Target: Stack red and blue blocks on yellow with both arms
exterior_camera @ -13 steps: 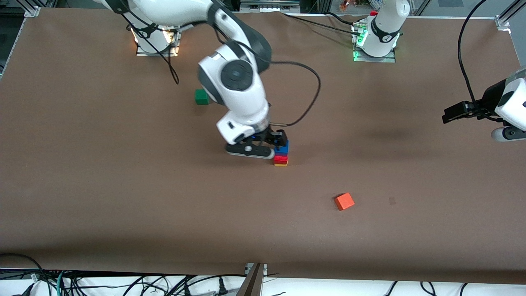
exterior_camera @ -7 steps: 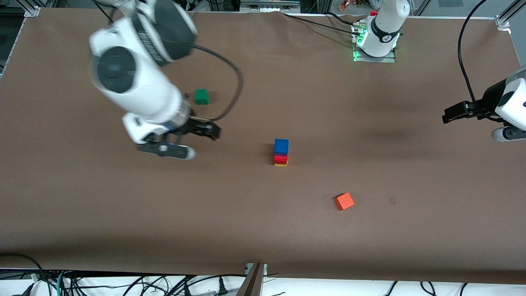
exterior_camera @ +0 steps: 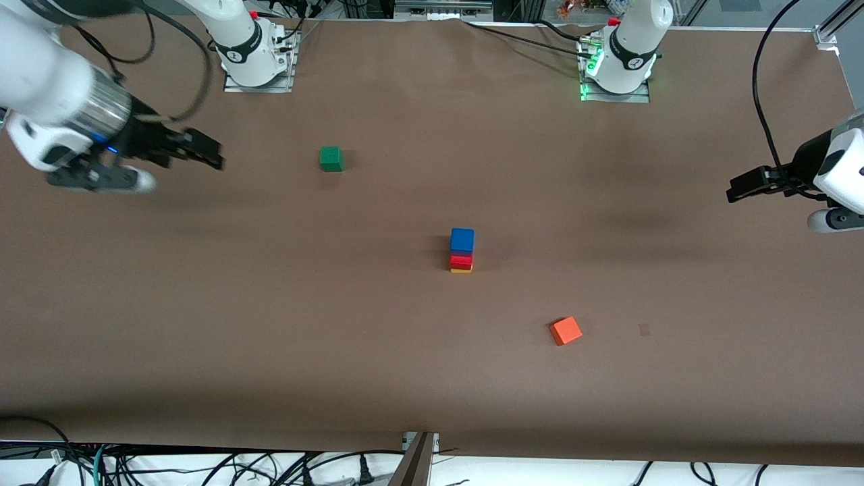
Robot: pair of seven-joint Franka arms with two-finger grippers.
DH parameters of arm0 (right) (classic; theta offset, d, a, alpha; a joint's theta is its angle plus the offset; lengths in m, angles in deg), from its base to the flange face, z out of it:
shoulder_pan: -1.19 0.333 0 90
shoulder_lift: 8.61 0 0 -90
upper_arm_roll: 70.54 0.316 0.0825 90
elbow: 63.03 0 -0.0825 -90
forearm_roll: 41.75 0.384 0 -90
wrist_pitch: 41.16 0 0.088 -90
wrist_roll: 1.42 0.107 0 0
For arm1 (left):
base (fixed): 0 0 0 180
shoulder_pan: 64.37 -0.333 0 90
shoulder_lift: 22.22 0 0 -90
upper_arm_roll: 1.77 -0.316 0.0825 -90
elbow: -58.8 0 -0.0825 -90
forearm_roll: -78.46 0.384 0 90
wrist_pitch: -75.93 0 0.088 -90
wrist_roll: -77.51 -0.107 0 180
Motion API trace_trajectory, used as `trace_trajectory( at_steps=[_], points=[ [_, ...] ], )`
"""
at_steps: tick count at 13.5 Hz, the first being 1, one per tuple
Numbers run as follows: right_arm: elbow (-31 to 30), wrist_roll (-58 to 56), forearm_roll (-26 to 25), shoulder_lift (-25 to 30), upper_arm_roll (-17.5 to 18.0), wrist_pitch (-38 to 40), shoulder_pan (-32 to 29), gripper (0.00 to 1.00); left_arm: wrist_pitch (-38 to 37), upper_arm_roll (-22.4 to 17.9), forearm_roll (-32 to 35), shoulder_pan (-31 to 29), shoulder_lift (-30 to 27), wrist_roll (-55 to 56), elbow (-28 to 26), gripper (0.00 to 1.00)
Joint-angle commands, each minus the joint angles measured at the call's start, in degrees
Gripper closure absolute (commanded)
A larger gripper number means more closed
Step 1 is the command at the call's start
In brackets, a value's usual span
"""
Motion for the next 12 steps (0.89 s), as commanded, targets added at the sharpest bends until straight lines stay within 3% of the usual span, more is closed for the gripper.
trace_trajectory(
  at_steps=[1, 12],
  points=[
    [-10.6, -5.9, -3.3, 7.3, 0.7, -5.5, -1.5, 0.0, 0.2, 0.2, 0.0, -0.4, 0.2, -1.0, 0.5, 0.0],
    [-4.3, -7.6, -5.8, 3.3, 0.7, -6.9, -1.6, 0.0, 0.2, 0.2, 0.0, -0.4, 0.2, -0.9, 0.5, 0.0]
  ],
)
